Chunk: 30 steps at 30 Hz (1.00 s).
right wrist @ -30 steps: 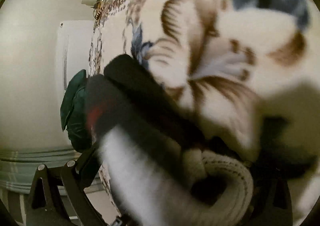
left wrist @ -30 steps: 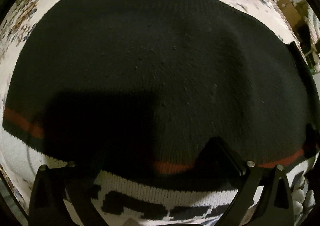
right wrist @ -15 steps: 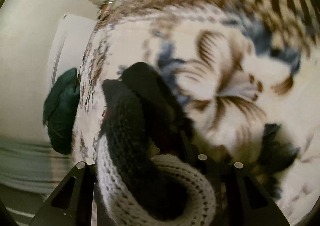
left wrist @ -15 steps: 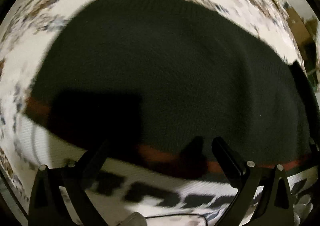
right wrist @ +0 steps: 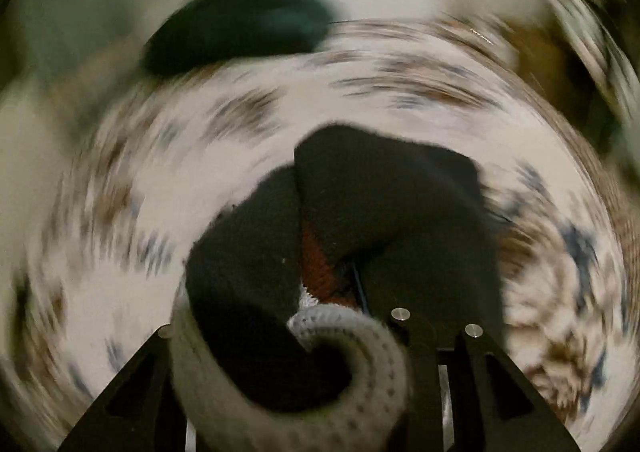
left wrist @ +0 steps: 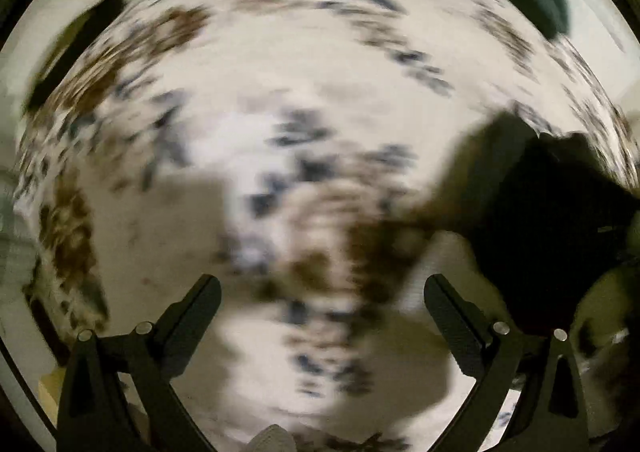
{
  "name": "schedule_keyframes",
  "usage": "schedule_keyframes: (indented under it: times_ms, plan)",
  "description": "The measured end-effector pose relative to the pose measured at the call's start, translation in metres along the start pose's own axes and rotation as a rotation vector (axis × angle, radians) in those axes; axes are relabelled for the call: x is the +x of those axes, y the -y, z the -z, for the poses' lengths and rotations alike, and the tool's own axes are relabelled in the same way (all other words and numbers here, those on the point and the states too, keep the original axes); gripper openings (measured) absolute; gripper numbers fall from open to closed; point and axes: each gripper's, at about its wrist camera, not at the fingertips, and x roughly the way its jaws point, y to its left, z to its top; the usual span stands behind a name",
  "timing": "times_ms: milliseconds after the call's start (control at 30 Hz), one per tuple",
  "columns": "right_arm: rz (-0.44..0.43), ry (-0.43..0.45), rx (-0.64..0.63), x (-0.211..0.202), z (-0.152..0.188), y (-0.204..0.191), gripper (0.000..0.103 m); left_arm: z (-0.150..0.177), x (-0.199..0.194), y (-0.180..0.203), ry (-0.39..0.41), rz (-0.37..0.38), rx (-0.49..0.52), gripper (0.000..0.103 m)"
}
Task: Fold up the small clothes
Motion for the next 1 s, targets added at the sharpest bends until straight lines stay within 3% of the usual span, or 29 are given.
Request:
schedule_keyframes:
  times_ms: [100, 200, 233, 267, 367, 467, 567, 700, 800, 900, 1000]
  plan:
    - [0.038, -0.024, -0.280, 0.014, 0.048, -0.087, 0.033, 0.004, 0.005, -0.044, -0.012, -0.016, -0.074, 0.103]
    - [0.090, -0.049, -0.441, 0.029, 0.085, -0.110, 0.035, 0.002, 0.010, -0.063, -0.021, -0.005, -0.110, 0.103]
    - [0.086, -0.046, -0.456, 0.028, 0.088, -0.110, 0.041, 0.004, 0.009, -0.065, -0.020, 0.010, -0.117, 0.103]
    - [0.049, -0.061, -0.461, 0.025, 0.087, -0.108, 0.055, 0.004, 0.007, -0.065, -0.018, 0.020, -0.121, 0.103]
    - [-0.169, -0.146, -0.456, 0.005, 0.083, -0.095, 0.080, 0.004, 0.001, -0.054, -0.018, 0.074, -0.113, 0.103]
    - [-0.489, -0.244, -0.302, -0.027, 0.069, -0.048, 0.085, -0.002, -0.009, -0.037, -0.014, 0.146, -0.084, 0.103]
    - [-0.654, -0.296, -0.041, -0.051, 0.054, 0.024, 0.086, -0.005, -0.022, -0.007, -0.003, 0.208, -0.037, 0.103]
    - [-0.562, -0.327, 0.206, -0.042, 0.042, 0.112, 0.087, -0.009, -0.028, 0.041, -0.010, 0.273, 0.029, 0.103]
    - [-0.500, -0.353, 0.341, -0.021, 0.044, 0.166, 0.087, -0.018, -0.022, 0.069, -0.012, 0.277, 0.065, 0.103]
    - [-0.513, -0.393, 0.437, 0.007, 0.050, 0.199, 0.087, -0.037, -0.006, 0.096, -0.042, 0.281, 0.105, 0.103]
    - [-0.472, -0.464, 0.427, 0.035, 0.059, 0.207, 0.087, -0.064, 0.025, 0.123, -0.110, 0.282, 0.150, 0.103]
